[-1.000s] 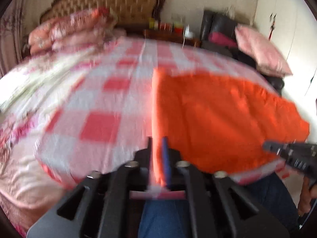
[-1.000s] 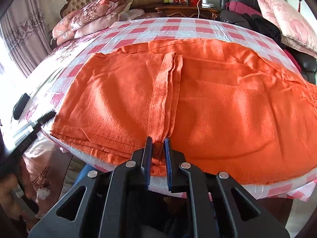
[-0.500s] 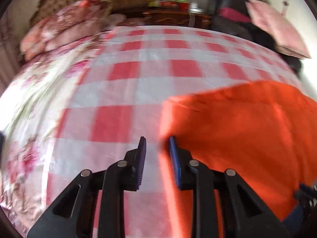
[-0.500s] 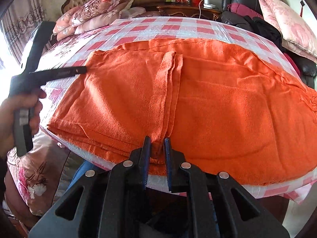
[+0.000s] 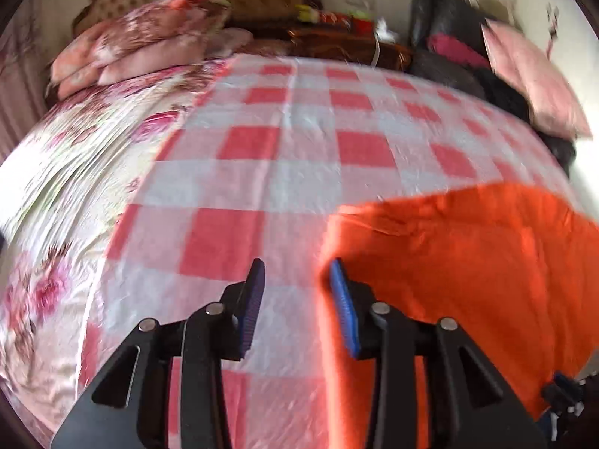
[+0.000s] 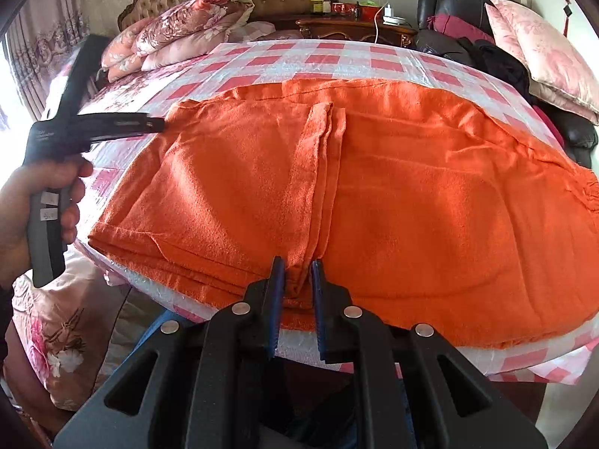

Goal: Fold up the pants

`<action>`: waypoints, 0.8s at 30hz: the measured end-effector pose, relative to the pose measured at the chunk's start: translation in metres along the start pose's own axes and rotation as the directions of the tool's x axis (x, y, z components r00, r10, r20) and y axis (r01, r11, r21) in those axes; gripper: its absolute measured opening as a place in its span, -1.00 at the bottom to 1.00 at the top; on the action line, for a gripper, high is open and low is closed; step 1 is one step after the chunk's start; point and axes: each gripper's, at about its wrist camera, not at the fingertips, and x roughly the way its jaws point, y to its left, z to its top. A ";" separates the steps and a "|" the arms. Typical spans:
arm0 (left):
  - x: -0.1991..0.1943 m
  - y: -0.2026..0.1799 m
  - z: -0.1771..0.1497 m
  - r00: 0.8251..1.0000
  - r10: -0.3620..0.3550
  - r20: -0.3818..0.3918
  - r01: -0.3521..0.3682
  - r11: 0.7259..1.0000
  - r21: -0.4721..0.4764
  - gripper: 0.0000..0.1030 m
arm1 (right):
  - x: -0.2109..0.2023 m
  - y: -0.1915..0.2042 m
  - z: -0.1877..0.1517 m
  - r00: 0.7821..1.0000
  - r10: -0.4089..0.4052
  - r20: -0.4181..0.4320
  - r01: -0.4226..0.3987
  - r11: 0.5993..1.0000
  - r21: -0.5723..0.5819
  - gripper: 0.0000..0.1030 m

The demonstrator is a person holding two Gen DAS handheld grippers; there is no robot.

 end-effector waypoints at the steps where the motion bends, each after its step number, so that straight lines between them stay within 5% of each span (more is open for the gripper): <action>1: -0.012 0.004 -0.004 0.999 -0.026 0.027 0.027 0.999 -0.033 -0.32 | 0.000 -0.001 0.000 1.000 0.007 -0.001 -0.007 1.000 0.004 -0.76; 6: -0.068 -0.012 -0.052 0.989 -0.097 0.114 0.101 0.994 -0.029 -0.41 | 0.000 -0.003 -0.001 1.000 0.027 0.009 -0.027 1.000 0.016 -0.76; 12: -0.071 -0.053 -0.105 0.998 -0.047 0.053 0.040 0.992 0.121 -0.41 | 0.000 -0.006 -0.005 0.999 0.047 0.028 -0.047 0.999 0.022 -0.75; 17: -0.060 -0.047 -0.109 0.999 -0.007 0.049 0.002 0.994 0.112 -0.40 | 0.000 -0.011 -0.005 0.997 0.073 0.027 -0.074 0.996 0.039 -0.74; 19: -0.060 -0.038 -0.108 0.999 0.012 0.047 -0.016 0.997 0.071 -0.33 | -0.001 -0.013 -0.005 0.996 0.087 0.028 -0.088 0.995 0.047 -0.73; 24: -0.064 0.004 -0.113 0.987 -0.156 0.047 0.160 0.980 -0.120 -0.34 | -0.037 -0.022 0.015 0.989 0.089 0.119 -0.096 0.994 0.060 -0.70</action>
